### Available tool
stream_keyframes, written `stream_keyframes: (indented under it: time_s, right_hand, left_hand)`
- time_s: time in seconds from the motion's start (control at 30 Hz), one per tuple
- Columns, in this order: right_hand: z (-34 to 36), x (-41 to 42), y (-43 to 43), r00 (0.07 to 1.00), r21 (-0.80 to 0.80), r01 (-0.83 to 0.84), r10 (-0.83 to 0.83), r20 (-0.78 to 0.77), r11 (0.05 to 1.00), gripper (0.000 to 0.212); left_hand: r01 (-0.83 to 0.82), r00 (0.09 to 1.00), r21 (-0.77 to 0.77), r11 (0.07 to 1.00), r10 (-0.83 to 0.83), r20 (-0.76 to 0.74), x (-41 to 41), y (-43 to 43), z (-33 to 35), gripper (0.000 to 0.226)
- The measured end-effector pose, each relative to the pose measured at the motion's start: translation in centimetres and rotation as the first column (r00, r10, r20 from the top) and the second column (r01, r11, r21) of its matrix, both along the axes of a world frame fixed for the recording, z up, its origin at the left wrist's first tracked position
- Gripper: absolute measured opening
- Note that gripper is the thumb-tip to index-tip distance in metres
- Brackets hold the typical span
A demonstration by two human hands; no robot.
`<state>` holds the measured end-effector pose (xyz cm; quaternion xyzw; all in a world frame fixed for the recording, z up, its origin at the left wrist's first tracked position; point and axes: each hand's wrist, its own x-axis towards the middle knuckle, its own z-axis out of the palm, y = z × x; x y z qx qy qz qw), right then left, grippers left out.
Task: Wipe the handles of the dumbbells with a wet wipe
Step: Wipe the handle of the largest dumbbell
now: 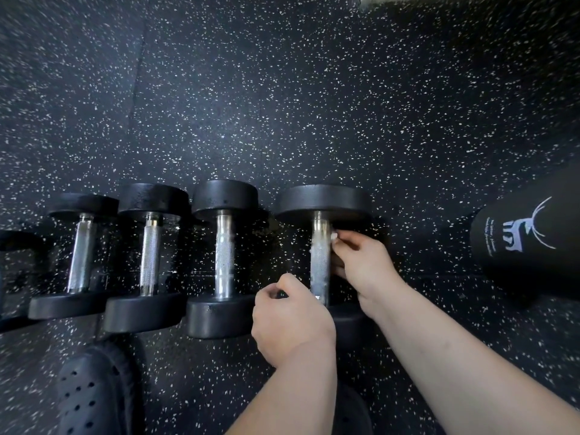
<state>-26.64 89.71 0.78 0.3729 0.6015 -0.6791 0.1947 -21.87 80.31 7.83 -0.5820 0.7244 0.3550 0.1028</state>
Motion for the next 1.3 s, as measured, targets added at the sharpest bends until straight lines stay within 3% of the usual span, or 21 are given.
stream_keyframes:
  time_s: [0.13,0.2,0.4,0.6,0.73,0.83,0.97,1.03,1.17,1.3]
  right_hand:
    - [0.4,-0.8,-0.5,0.978,-0.289,0.086,-0.025,0.208,0.954,0.031]
    - [0.2,-0.8,-0.4,0.969,-0.346,0.134,-0.05,0.242,0.929,0.034]
    - [0.2,-0.6,0.1,0.99,-0.19,0.05,-0.023,0.143,0.98,0.022]
    - [0.1,-1.3,-0.7,0.964,-0.339,0.127,-0.035,0.264,0.932,0.041]
    - [0.2,-0.6,-0.1,0.987,-0.191,0.06,-0.029,0.16,0.98,0.021]
    - [0.3,-0.6,0.2,0.996,-0.069,-0.014,0.02,0.087,0.998,0.018]
    - [0.4,-1.0,-0.5,0.971,-0.262,0.084,-0.019,0.24,0.961,0.029]
    - [0.3,-0.9,-0.6,0.969,-0.296,0.106,-0.032,0.243,0.949,0.031]
    - [1.1,-0.3,-0.1,0.995,-0.166,-0.016,0.031,0.09,0.986,0.027]
    - [1.7,0.7,0.5,0.978,0.158,-0.196,0.205,-0.043,0.968,0.033]
  left_hand:
    - [-0.004,1.0,0.006,1.0,0.004,0.008,0.0,0.1,0.1,0.032]
    - [-0.001,1.0,0.006,1.0,0.001,0.01,0.0,0.1,0.0,0.032]
    - [0.013,1.0,0.004,1.0,-0.013,0.009,0.1,0.2,-0.3,0.034]
    - [0.018,1.0,0.006,1.0,-0.018,0.013,0.0,0.1,-0.2,0.035]
    - [0.006,1.0,0.017,1.0,-0.006,0.014,0.0,0.1,-0.1,0.035]
    - [0.003,1.0,0.015,1.0,-0.003,0.014,0.1,0.1,-0.1,0.034]
    - [0.015,1.0,0.013,1.0,-0.015,0.019,0.0,0.1,0.0,0.033]
    - [0.016,1.0,0.013,1.0,-0.017,0.024,0.0,0.1,0.0,0.033]
    - [0.011,1.0,0.017,1.0,-0.012,0.026,0.0,0.0,-0.2,0.034]
    - [0.004,1.0,0.017,1.0,-0.005,0.017,0.1,0.0,-0.2,0.033]
